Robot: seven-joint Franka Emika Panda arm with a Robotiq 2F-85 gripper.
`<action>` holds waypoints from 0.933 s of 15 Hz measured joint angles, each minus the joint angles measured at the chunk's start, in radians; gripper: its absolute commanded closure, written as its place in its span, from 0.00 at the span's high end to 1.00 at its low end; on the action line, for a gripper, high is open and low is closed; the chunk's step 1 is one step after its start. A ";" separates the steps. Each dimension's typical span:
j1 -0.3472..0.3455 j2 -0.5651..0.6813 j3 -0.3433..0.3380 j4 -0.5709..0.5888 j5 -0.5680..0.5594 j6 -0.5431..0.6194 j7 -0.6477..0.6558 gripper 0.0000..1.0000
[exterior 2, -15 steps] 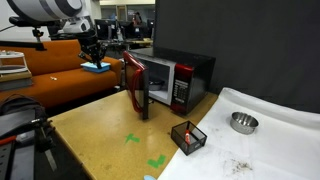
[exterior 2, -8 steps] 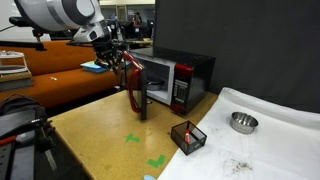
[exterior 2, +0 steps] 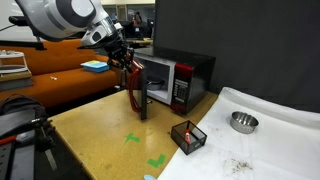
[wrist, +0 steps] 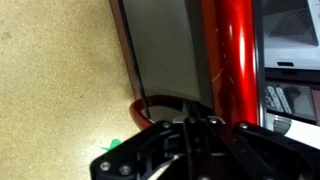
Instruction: Close the microwave door
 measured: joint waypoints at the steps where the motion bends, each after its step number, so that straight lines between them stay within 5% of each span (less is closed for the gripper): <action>1: 0.050 0.031 -0.018 -0.008 0.058 0.009 0.000 0.00; 8: 0.205 0.233 -0.032 -0.003 0.406 0.078 -0.050 0.00; 11: 0.202 0.291 -0.028 0.019 0.478 0.133 -0.096 0.00; 14: 0.102 0.284 0.053 0.078 0.470 0.238 -0.187 0.00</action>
